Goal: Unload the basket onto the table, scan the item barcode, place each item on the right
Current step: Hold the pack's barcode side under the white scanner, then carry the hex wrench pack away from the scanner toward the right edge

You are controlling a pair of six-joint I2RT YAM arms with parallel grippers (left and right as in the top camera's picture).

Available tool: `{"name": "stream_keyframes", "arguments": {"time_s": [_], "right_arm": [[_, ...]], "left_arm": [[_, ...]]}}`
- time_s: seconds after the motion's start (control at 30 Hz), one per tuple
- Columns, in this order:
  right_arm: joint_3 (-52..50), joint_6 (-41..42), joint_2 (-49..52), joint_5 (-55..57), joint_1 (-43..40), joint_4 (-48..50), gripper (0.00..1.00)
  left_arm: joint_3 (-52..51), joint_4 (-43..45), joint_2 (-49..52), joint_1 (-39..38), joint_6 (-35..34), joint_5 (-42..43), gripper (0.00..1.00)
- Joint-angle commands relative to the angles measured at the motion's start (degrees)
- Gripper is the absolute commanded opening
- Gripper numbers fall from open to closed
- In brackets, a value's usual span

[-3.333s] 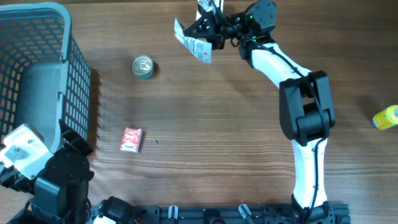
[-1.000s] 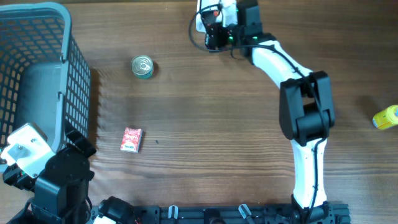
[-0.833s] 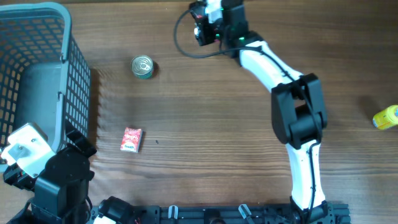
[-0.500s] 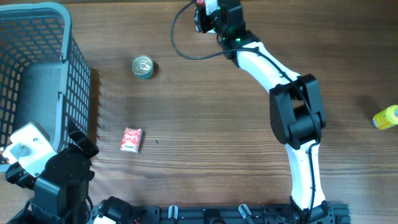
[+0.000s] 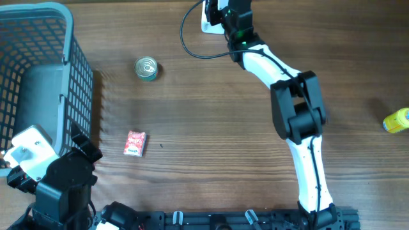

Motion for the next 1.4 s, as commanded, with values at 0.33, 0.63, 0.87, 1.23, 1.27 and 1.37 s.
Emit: {"name": "stream_keyframes", "arguments": {"time_s": [0.33, 0.63, 0.87, 1.23, 1.27, 1.37], "right_arm": [[7.65, 0.92, 3.87, 2.1, -0.7, 4.15, 0.05], [8.11, 0.92, 5.88, 2.08, -1.73, 2.89, 0.05], [8.11, 1.07, 6.1, 2.08, -1.75, 2.27, 0.05], [8.11, 1.33, 6.82, 2.08, -1.75, 3.19, 0.05], [8.11, 1.33, 6.82, 2.08, -1.75, 3.28, 0.05], [8.11, 1.33, 6.82, 2.08, -1.75, 3.91, 0.05]], "left_arm": [[-0.48, 0.17, 2.08, 0.26, -0.17, 0.76, 1.0], [-0.48, 0.2, 2.34, 0.26, -0.15, 2.16, 1.0], [-0.48, 0.2, 2.38, 0.24, -0.15, 2.16, 1.0], [-0.48, 0.2, 2.38, 0.26, -0.15, 2.16, 1.0], [-0.48, 0.2, 2.38, 0.26, -0.15, 2.16, 1.0], [-0.48, 0.2, 2.38, 0.26, -0.15, 2.16, 1.0]]}}
